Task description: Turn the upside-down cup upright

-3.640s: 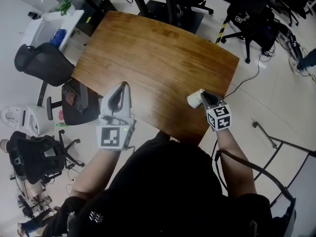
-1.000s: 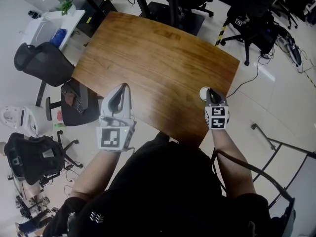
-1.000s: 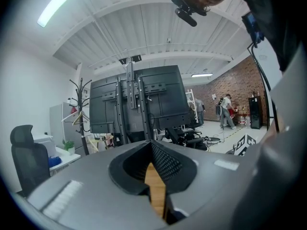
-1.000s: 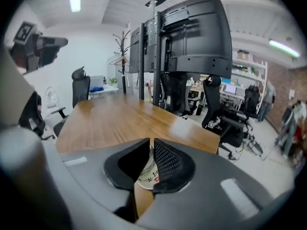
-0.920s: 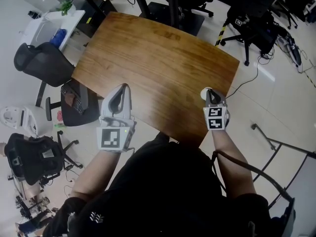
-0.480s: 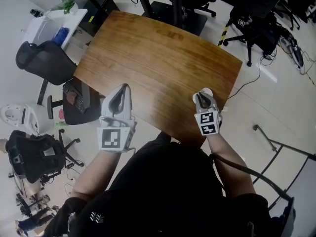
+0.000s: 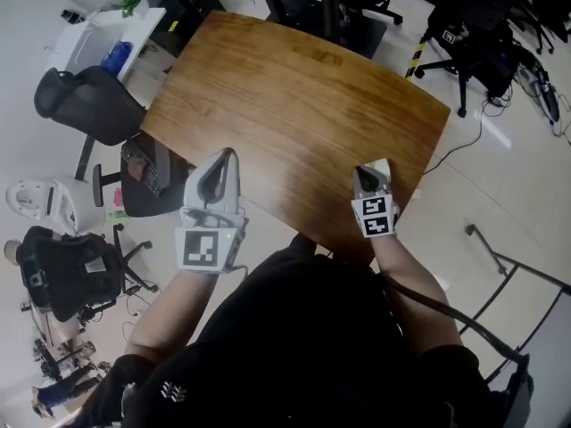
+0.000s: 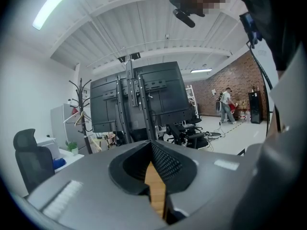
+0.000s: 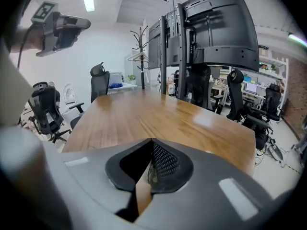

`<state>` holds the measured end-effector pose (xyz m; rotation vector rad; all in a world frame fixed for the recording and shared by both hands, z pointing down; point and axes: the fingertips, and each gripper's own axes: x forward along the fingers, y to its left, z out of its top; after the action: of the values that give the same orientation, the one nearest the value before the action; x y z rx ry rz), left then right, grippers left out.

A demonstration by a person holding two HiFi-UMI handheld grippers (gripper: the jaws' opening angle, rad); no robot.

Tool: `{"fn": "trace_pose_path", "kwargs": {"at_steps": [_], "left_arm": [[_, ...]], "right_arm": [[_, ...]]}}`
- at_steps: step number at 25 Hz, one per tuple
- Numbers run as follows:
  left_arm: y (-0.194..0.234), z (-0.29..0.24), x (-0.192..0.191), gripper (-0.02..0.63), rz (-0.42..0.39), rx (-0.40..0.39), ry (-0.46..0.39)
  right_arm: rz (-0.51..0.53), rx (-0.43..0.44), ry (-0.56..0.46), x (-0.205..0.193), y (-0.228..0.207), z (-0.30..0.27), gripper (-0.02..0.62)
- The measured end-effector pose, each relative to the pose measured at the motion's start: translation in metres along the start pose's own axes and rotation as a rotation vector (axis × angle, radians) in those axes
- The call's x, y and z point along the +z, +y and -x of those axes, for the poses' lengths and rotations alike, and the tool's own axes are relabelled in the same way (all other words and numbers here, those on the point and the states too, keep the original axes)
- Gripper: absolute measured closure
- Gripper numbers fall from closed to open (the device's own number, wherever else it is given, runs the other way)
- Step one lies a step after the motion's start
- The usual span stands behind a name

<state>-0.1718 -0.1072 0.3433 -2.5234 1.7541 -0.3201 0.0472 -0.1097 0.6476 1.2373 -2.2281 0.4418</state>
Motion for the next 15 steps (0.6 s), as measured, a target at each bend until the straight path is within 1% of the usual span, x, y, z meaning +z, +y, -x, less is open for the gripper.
{"fn": "trace_pose_path", "kwargs": {"at_steps": [4, 8, 11, 13, 15], "left_arm": [[0.009, 0.002, -0.002, 0.606, 0.0, 0.017, 0.012], [0.006, 0.0, -0.004, 0.606, 0.002, 0.009, 0.008], [0.004, -0.004, -0.002, 0.606, 0.004, 0.001, -0.003], [0.002, -0.006, 0.002, 0.606, 0.007, -0.002, -0.016], [0.0, -0.008, 0.003, 0.606, 0.008, -0.008, -0.026]], "right_arm": [[-0.006, 0.006, -0.015, 0.002, 0.001, -0.002, 0.592], [-0.029, 0.029, -0.01, 0.0, 0.0, -0.002, 0.588], [-0.042, 0.057, -0.037, 0.009, -0.003, 0.003, 0.554], [-0.028, 0.035, -0.07, 0.019, -0.013, 0.015, 0.53], [-0.026, -0.029, -0.092, 0.025, -0.033, 0.035, 0.504]]}}
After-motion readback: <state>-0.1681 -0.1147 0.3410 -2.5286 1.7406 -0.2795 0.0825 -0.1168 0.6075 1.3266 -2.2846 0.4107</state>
